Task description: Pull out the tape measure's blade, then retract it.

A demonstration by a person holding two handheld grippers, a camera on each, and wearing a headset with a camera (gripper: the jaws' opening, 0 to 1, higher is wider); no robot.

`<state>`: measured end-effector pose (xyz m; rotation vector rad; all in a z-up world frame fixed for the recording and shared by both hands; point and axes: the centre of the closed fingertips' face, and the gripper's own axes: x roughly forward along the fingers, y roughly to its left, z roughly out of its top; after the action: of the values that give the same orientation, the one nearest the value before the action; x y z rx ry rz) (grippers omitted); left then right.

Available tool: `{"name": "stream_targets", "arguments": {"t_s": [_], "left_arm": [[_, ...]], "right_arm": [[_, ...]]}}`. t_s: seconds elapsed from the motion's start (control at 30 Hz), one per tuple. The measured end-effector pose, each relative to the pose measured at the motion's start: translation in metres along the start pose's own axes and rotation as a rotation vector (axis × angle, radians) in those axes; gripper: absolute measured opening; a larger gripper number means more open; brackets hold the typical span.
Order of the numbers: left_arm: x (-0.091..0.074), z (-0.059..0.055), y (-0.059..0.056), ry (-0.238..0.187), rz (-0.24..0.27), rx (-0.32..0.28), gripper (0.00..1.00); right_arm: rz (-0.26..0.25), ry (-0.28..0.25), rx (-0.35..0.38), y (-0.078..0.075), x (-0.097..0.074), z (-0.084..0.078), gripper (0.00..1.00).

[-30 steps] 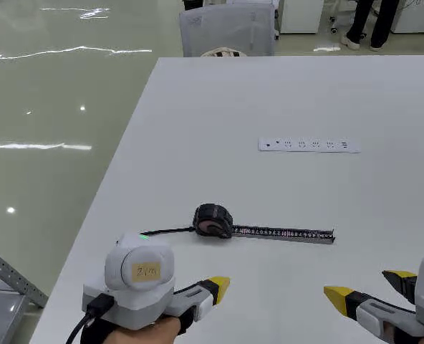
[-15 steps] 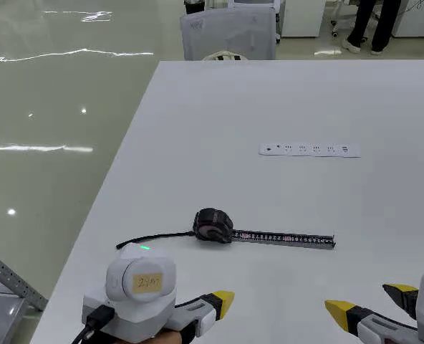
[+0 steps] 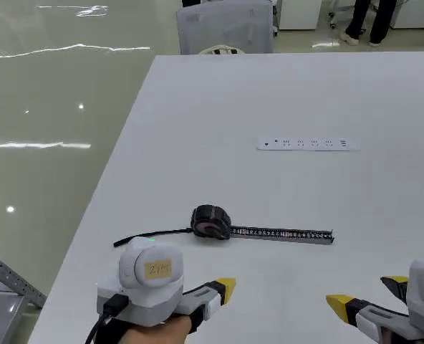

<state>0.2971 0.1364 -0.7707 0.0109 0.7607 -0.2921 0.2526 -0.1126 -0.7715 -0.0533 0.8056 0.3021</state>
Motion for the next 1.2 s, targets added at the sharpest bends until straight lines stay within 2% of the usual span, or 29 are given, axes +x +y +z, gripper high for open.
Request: {"name": "stream_targets", "arguments": {"t_s": [0.2, 0.63, 1.2], "left_arm": [[0.013, 0.007, -0.002, -0.010, 0.013, -0.010, 0.87], [0.037, 0.012, -0.003, -0.014, 0.027, -0.038, 0.86], [0.075, 0.019, 0.006, -0.030, 0.066, -0.079, 0.84]], "right_arm": [[0.001, 0.012, -0.017, -0.008, 0.011, 0.003, 0.58], [0.004, 0.032, -0.042, -0.026, 0.031, 0.005, 0.58], [0.021, 0.074, -0.070, -0.037, 0.058, 0.000, 0.57]]}}
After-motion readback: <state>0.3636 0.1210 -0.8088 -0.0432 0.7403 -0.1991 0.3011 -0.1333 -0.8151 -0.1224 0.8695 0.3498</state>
